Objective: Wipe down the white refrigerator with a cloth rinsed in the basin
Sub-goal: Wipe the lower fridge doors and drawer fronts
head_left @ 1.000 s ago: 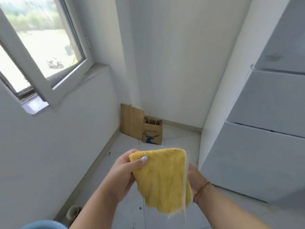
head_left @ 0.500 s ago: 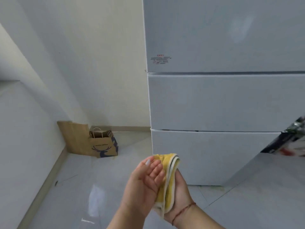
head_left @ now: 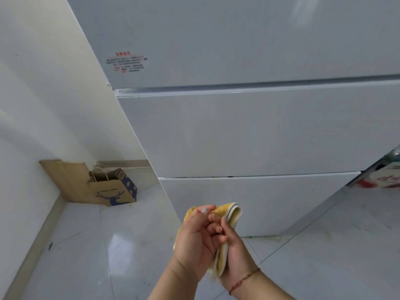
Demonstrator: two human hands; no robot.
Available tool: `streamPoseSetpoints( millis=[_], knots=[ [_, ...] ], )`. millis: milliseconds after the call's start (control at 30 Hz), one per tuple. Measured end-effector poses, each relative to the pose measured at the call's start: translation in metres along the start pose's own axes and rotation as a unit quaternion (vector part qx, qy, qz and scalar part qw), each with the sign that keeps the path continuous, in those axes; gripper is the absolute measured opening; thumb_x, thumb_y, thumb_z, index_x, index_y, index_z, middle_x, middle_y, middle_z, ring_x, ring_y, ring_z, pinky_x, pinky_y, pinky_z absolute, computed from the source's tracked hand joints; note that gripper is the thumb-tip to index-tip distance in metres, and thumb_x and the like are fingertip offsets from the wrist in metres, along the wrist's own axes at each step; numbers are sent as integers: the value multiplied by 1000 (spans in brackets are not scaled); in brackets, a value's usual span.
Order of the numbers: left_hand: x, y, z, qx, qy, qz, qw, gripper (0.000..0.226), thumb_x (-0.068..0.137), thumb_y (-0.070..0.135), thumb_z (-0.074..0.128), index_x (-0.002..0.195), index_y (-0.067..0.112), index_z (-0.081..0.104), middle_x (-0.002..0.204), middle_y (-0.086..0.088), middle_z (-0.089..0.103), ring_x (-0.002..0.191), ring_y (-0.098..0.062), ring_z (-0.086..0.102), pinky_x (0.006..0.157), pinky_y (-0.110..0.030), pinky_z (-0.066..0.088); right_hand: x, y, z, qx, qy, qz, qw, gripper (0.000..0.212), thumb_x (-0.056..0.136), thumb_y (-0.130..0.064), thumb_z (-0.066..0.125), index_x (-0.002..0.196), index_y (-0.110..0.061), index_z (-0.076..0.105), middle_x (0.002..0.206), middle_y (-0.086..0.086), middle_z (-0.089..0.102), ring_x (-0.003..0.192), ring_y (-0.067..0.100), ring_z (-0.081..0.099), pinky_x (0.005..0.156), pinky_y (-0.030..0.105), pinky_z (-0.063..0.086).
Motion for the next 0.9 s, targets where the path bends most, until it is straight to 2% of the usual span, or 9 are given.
streamPoseSetpoints(
  millis=[67,100,200,367,433,500,633,800,900],
  knots=[
    [7,-2,-4,47,3,9,999,19,81,12,57,96,1,58,68,-12,56,48,-20,53,40,-27,49,1,-4,-9,-30,9,5,999,40,60,-38,88,83,-9,71,74,5,64,74,20,67,71,31,55],
    [10,0,-8,80,8,19,997,12,87,8,55,95,1,59,69,-12,57,49,-20,53,42,-28,50,0,-8,-13,-45,19,3,999,32,78,-38,72,88,-7,71,81,10,69,77,23,69,72,34,55],
    [24,12,-24,169,44,77,982,15,97,4,48,92,3,63,70,-9,59,53,-20,56,48,-27,50,2,-22,-39,-75,85,-15,993,43,98,-35,40,110,-3,66,107,22,70,95,33,69,83,44,50],
    [56,45,-53,273,167,199,926,14,96,5,55,104,16,57,98,-4,57,86,-19,56,71,-26,47,2,-52,-76,-197,195,-108,955,23,97,-22,48,101,-11,68,94,10,75,91,28,69,79,42,53],
    [75,63,-67,318,210,212,900,33,94,9,59,125,16,48,117,-3,52,103,-18,54,83,-28,45,1,-64,-89,-218,229,-148,937,16,92,-11,53,94,-10,70,94,13,74,88,30,69,80,44,53],
    [93,79,-77,352,239,216,879,42,92,8,59,130,17,44,125,-4,49,109,-20,51,93,-34,45,-3,-75,-101,-222,261,-184,922,9,80,-7,65,87,-10,70,95,17,73,86,32,69,83,48,53],
    [116,97,-73,387,231,249,857,26,88,-3,46,103,17,43,94,0,47,78,-18,43,69,-26,40,-9,-93,-117,-229,302,-231,896,16,77,-17,75,93,-16,70,99,8,73,95,29,68,91,51,51],
    [128,95,-80,369,242,216,871,35,89,-2,42,120,13,47,83,2,44,67,-13,40,59,-26,36,-13,-104,-120,-250,307,-257,881,31,80,-30,73,109,-22,65,108,2,71,102,25,66,93,52,51],
    [124,92,-79,342,208,216,890,38,90,-3,47,124,14,48,91,3,52,78,-14,49,65,-22,40,-9,-104,-119,-246,294,-255,888,27,92,-27,60,118,-22,60,116,4,67,107,26,64,91,49,51]
  ],
)
Point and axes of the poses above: each hand's wrist, its own x-axis towards the middle knuckle, its own z-axis out of the palm, y = z × x, the point moved 6 cm from there along x, towards the middle knuckle
